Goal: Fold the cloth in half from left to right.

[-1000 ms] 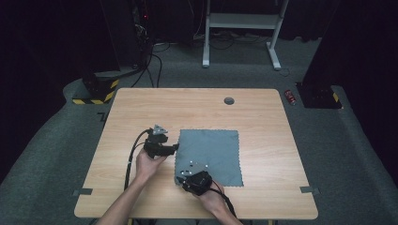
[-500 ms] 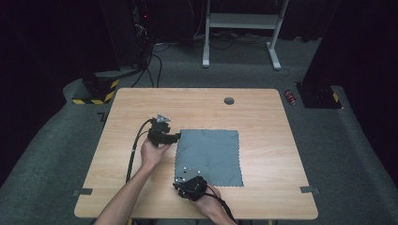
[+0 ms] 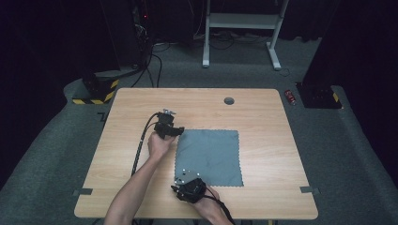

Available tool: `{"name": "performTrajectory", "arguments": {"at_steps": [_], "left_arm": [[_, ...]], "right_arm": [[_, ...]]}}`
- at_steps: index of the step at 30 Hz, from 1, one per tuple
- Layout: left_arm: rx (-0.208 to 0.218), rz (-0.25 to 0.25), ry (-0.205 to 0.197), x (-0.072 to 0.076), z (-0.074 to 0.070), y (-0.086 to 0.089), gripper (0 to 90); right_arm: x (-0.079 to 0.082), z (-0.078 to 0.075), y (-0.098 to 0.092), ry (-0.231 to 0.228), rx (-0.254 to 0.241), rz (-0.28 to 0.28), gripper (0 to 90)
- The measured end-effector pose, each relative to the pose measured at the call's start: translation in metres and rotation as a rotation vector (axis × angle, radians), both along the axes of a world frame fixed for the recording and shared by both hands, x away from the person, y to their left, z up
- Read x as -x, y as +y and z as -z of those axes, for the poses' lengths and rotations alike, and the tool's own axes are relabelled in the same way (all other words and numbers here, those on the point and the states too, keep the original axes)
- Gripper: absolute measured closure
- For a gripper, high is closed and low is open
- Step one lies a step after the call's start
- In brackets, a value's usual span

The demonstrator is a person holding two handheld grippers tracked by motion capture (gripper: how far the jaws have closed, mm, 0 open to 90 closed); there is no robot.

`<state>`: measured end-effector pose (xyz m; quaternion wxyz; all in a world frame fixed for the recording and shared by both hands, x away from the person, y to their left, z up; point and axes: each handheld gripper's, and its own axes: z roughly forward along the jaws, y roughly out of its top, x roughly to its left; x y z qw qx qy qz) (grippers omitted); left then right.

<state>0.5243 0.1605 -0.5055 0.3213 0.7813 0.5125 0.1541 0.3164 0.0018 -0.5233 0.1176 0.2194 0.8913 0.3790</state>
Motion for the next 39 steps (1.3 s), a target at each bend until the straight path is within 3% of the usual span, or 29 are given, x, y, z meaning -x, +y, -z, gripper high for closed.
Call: {"name": "performTrajectory", "arguments": {"at_steps": [5,6,11,12,22,30,39], "left_arm": [[-0.01,-0.002,0.007,-0.002,0.005,-0.002,43.3],[-0.03,0.004,0.001,-0.002,0.005,-0.004,43.7],[-0.045,-0.002,-0.011,-0.004,0.006,-0.007,45.1],[-0.078,0.011,-0.027,-0.003,0.006,-0.01,47.3],[-0.086,0.069,-0.026,-0.001,0.004,-0.016,68.9],[-0.061,0.105,-0.009,-0.001,0.004,-0.019,88.6],[0.011,0.083,0.028,-0.004,0.002,-0.012,89.7]], "right_arm": [[0.0,0.001,0.002,0.001,-0.008,-0.011,63.1],[-0.001,0.001,0.002,-0.001,-0.011,-0.013,63.3],[-0.001,0.001,0.002,0.001,-0.008,-0.008,64.7],[-0.001,0.0,0.002,0.001,-0.006,-0.007,66.9],[-0.001,0.0,0.001,-0.021,0.007,0.009,81.4],[0.0,-0.001,0.003,-0.048,0.04,0.019,89.3],[0.0,-0.005,-0.002,-0.042,0.013,0.026,89.9]]}}
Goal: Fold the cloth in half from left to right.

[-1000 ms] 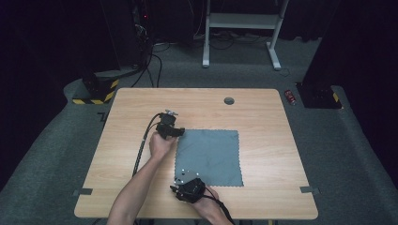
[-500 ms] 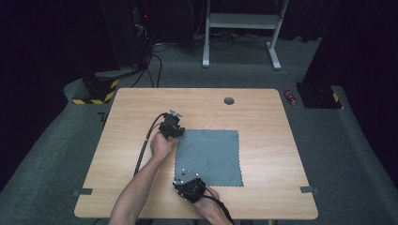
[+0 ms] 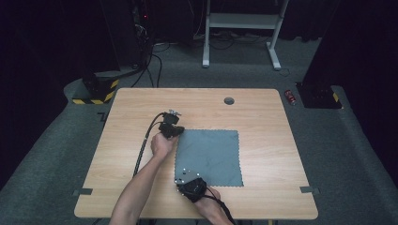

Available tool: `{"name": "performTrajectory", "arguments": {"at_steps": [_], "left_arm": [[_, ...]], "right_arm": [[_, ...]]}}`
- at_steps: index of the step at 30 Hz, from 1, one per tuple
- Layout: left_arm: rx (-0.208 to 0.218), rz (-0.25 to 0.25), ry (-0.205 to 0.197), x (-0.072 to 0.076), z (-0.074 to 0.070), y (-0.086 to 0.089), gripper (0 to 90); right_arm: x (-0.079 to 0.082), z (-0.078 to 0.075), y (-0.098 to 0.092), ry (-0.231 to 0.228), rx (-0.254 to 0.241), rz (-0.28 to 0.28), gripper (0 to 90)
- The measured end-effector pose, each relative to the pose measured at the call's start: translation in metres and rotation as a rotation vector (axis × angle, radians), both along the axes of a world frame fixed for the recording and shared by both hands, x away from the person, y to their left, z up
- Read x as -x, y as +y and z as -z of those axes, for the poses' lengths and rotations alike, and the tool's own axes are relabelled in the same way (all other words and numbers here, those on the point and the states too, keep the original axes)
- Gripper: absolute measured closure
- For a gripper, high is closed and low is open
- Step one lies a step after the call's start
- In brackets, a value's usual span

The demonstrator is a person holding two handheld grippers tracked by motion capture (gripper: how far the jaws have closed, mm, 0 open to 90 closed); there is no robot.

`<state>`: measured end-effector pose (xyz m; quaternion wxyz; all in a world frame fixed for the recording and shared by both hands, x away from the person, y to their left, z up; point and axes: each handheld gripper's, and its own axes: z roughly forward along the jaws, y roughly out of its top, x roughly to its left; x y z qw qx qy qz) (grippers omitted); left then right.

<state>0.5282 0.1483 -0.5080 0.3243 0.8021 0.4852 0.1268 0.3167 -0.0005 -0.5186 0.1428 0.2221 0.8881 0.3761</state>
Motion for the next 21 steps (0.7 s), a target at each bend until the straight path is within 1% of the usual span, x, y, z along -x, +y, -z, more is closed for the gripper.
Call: {"name": "performTrajectory", "arguments": {"at_steps": [1,2,4,6,7,13,15,16,18,20,21], "left_arm": [[0.003,0.001,-0.004,0.0,-0.001,0.001,89.7],[0.03,-0.002,-0.009,0.0,-0.005,0.003,89.9],[0.03,0.001,-0.012,0.0,-0.006,0.005,89.9],[0.046,0.0,-0.012,0.001,-0.009,0.006,89.9],[0.047,0.002,-0.015,0.001,-0.01,0.007,90.0],[0.063,0.002,-0.021,0.003,-0.015,0.011,89.9],[0.074,0.0,-0.03,0.003,-0.019,0.016,90.0],[0.074,0.0,-0.03,0.003,-0.019,0.016,89.9],[0.081,-0.004,-0.031,0.005,-0.023,0.022,90.0],[0.079,-0.008,-0.036,0.006,-0.028,0.03,90.0],[0.079,-0.008,-0.036,0.006,-0.028,0.03,90.0]], "right_arm": [[0.0,0.0,0.0,0.0,0.0,0.0,89.9],[-0.001,-0.003,-0.003,-0.001,-0.01,0.003,90.0],[-0.001,-0.004,-0.004,0.0,-0.013,0.003,90.0],[-0.002,-0.006,-0.005,-0.001,-0.02,0.003,90.0],[-0.002,-0.008,-0.006,-0.004,-0.027,0.002,90.0],[-0.001,-0.013,-0.006,-0.006,-0.031,-0.005,90.0],[-0.001,-0.017,-0.004,-0.007,-0.034,-0.015,90.0],[-0.001,-0.017,-0.004,-0.007,-0.034,-0.015,90.0],[-0.001,-0.02,-0.002,-0.006,-0.035,-0.022,90.0],[0.0,-0.025,0.002,-0.01,-0.039,-0.034,90.0],[0.0,-0.025,0.002,-0.01,-0.039,-0.034,90.0]]}}
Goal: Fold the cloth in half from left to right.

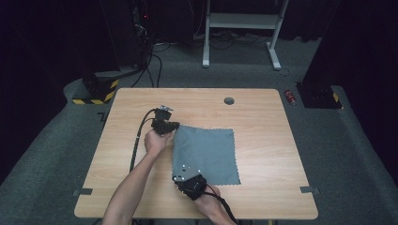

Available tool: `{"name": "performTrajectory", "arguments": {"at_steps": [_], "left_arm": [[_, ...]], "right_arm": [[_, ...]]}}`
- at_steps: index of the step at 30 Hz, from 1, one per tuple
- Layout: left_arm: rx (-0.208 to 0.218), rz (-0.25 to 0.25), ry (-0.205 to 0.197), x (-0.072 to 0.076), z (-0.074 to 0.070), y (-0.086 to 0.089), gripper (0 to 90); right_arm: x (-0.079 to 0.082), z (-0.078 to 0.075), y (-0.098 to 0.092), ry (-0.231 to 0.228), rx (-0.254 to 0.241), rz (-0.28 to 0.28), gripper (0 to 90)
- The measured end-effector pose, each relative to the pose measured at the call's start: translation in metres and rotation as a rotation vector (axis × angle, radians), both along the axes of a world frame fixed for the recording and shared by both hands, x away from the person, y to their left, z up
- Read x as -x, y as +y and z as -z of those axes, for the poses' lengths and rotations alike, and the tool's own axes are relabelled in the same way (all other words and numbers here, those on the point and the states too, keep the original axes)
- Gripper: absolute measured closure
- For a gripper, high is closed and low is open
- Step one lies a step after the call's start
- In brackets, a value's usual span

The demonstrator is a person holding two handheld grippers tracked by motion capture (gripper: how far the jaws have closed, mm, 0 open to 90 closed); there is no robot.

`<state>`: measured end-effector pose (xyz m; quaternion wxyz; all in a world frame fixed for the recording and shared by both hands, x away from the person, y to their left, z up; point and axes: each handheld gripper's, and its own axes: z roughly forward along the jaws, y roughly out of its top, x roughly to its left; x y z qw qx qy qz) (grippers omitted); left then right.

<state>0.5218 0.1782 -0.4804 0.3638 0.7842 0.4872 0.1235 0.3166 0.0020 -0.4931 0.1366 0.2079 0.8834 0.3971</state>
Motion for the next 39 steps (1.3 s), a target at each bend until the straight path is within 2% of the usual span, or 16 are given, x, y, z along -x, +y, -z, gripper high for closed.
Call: {"name": "performTrajectory", "arguments": {"at_steps": [5,8,13,26,31,39], "left_arm": [[0.005,-0.009,-0.014,0.007,-0.013,0.018,90.0],[0.003,-0.01,-0.03,0.013,-0.024,0.03,90.0],[0.004,-0.016,-0.045,0.019,-0.032,0.038,89.9],[-0.004,0.024,-0.029,0.013,-0.018,0.011,89.9],[0.023,0.023,-0.015,0.01,-0.015,0.005,89.9],[0.009,0.056,-0.013,0.007,-0.012,-0.014,89.9]], "right_arm": [[0.001,-0.009,0.01,-0.004,-0.011,-0.035,90.0],[0.002,-0.016,0.017,0.007,-0.044,-0.067,90.0],[0.004,-0.023,0.022,-0.016,-0.058,-0.095,90.0],[0.0,-0.014,0.0,0.02,-0.061,-0.04,90.0],[-0.001,-0.011,-0.008,0.032,-0.077,-0.026,90.0],[-0.002,-0.001,-0.026,0.055,-0.074,0.012,90.0]]}}
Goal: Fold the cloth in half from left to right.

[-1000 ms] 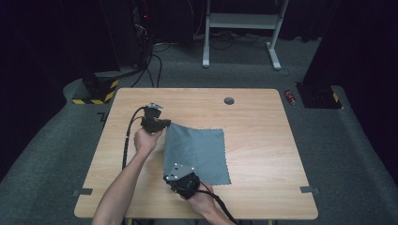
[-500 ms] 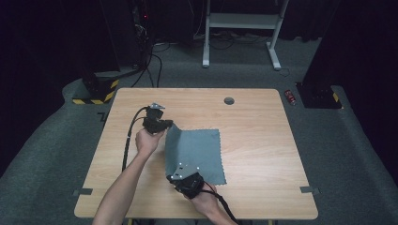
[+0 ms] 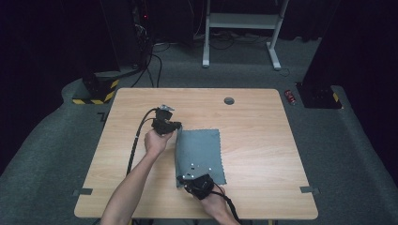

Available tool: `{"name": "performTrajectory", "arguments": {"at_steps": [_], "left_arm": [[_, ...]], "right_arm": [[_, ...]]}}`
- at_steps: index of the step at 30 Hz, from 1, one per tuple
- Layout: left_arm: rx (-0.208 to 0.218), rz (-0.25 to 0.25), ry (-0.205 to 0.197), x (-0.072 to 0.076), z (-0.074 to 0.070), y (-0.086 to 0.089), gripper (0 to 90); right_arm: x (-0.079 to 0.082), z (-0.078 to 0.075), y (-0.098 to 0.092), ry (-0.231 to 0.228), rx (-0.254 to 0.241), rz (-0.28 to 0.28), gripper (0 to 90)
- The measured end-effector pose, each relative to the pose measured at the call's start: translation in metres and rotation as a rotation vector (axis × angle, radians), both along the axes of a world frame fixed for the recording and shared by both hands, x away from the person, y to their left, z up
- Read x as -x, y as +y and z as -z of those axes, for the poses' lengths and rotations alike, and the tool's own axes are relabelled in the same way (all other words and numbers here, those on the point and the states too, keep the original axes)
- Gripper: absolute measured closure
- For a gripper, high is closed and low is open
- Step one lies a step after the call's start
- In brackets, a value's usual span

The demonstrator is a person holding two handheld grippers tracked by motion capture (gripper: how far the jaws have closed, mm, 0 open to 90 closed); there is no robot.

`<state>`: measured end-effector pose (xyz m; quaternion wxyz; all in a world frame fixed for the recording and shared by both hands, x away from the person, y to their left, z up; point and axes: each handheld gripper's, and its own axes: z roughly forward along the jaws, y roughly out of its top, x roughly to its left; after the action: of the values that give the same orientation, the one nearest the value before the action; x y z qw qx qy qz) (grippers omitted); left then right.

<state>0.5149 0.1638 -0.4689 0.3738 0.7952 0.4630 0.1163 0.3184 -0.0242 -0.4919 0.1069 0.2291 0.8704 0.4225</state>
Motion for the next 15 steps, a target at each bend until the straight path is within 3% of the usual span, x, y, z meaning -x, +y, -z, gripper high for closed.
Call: {"name": "performTrajectory", "arguments": {"at_steps": [15], "left_arm": [[-0.009,0.028,-0.003,-0.004,0.002,-0.022,89.8]], "right_arm": [[0.001,0.009,-0.025,0.019,-0.008,0.053,90.0]]}}
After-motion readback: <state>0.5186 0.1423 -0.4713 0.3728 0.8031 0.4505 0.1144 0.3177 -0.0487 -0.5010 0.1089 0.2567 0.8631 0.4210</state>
